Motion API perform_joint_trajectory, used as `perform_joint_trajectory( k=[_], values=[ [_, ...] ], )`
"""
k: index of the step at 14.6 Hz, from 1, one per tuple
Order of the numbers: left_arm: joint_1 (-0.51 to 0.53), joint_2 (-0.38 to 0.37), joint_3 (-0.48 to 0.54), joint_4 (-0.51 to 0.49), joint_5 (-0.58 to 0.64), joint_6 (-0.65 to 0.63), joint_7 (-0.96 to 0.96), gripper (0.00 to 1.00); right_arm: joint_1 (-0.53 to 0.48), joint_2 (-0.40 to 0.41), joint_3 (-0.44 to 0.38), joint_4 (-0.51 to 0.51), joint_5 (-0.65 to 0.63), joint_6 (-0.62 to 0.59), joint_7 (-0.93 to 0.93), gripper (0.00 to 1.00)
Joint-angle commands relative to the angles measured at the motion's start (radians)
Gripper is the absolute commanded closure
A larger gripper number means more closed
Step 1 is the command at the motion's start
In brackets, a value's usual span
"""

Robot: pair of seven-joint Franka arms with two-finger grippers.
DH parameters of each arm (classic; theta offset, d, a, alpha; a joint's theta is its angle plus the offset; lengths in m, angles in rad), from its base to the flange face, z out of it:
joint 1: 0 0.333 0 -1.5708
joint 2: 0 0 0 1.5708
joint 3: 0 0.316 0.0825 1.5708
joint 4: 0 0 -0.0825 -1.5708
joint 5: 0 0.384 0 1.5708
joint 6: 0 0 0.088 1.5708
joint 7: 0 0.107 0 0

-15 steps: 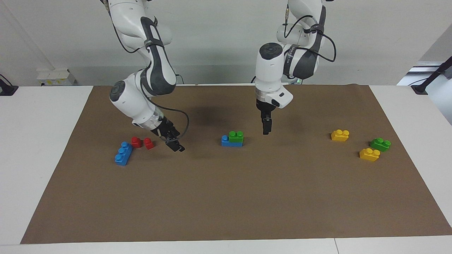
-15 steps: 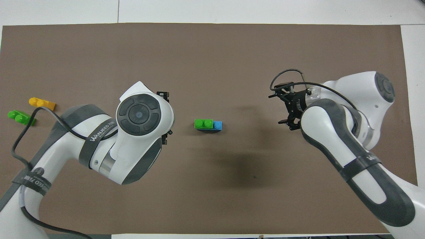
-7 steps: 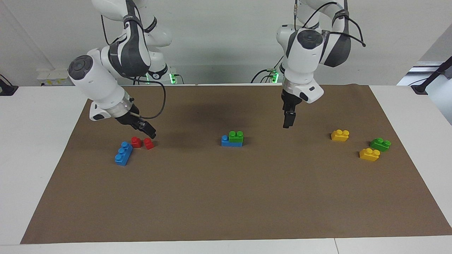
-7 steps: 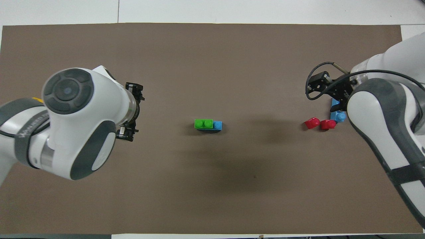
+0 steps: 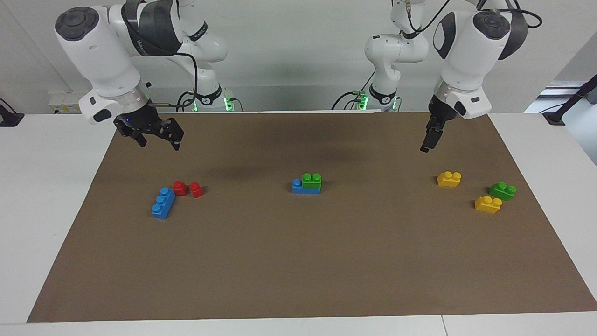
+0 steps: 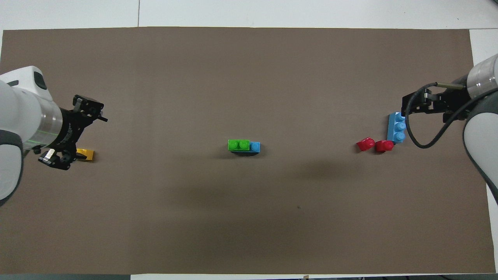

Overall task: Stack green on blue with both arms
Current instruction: 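Open both grippers and withdraw them from the stacked bricks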

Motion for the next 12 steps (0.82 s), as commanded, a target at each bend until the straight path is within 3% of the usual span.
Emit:
perform_joint_trajectory(
  k=[1, 6, 12],
  values=[
    [0.086, -0.003, -0.01, 0.033, -0.019, -0.051, 0.204, 0.0, -0.02, -0.042, 0.002, 0.003, -0.015, -0.062, -0.093, 0.0],
    [0.163, -0.006, -0.008, 0.039, -0.019, -0.051, 0.583, 0.0, -0.046, -0.057, 0.001, 0.005, -0.01, -0.067, -0.097, 0.0],
    [0.157, 0.014, 0.001, 0.131, -0.019, -0.146, 1.06, 0.0, -0.054, -0.057, -0.001, 0.005, -0.016, -0.094, -0.091, 0.0]
  ],
)
